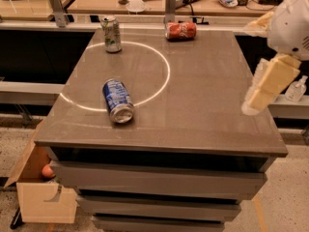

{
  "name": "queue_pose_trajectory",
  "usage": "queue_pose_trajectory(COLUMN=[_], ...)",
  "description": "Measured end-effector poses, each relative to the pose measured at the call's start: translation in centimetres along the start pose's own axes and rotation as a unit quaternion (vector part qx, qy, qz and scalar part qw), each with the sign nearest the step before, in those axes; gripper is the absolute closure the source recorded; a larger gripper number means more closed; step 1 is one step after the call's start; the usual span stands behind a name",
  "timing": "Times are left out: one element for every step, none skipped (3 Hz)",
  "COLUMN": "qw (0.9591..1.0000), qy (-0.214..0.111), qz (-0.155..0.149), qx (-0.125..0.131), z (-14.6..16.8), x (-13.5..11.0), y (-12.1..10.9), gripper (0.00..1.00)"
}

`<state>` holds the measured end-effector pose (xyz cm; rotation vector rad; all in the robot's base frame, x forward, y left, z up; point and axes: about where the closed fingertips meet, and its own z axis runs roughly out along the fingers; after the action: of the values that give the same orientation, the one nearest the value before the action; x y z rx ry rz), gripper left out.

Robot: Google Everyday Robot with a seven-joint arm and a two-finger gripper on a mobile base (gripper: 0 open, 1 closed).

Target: Move 7up can near pepsi can

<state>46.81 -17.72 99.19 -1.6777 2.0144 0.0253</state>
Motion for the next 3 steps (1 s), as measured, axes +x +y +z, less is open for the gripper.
queue_pose_trajectory(qw=[0.9943, 0.9857, 0.9817], qy=[-0.101, -0.163, -0.177], qz=[-0.025, -0.022, 0.019], qx=[0.018, 0.035, 0.067], z=[2.5, 6.7, 10.7], x=[-5.7, -9.3, -9.7], y=[-2.5, -5.1, -9.6], gripper=[0.0, 0.0, 0.0])
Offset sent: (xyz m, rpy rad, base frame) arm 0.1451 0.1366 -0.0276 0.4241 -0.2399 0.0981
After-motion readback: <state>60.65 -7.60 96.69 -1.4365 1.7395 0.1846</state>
